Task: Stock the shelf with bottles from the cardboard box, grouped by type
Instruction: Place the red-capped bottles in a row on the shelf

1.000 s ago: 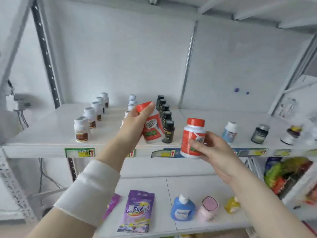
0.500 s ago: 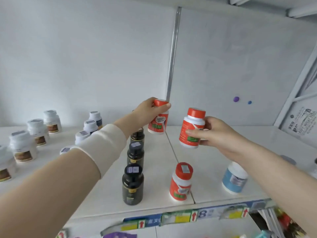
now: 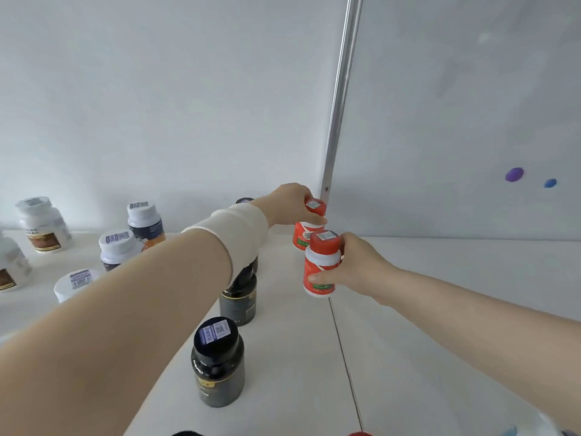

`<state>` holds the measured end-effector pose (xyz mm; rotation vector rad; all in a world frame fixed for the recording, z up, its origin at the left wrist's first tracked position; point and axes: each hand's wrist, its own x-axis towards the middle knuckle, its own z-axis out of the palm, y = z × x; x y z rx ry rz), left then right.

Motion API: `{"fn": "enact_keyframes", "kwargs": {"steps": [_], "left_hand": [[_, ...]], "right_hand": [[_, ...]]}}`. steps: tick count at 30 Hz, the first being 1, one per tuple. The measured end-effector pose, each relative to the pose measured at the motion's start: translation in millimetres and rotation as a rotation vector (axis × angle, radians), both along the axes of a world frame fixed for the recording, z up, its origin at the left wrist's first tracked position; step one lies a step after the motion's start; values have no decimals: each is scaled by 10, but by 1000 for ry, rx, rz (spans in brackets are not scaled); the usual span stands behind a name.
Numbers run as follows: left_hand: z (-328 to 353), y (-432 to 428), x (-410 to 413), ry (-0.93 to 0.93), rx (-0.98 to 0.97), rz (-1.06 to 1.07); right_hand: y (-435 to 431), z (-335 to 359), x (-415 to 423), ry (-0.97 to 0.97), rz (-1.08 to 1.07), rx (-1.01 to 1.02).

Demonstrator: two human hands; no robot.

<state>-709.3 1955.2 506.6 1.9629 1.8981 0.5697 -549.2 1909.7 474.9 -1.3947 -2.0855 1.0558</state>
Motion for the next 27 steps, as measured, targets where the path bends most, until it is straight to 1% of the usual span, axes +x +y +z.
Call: {"fn": "enact_keyframes", "kwargs": {"steps": [6, 13, 21, 25, 27], "left_hand": [[-130, 228, -23, 95, -39, 9], [-140, 343, -39, 121, -66, 9], [-170, 328, -52, 132, -51, -9], [-69, 248, -1, 133, -49, -15], [60, 157, -4, 179, -48, 3]], "right_hand": [[147, -148, -121, -13, -2, -13], [243, -209, -155, -41, -3, -3], [239, -225, -173, -73, 5, 13], [172, -131, -114, -98, 60, 2], [105, -19, -59, -121, 88, 45]]}}
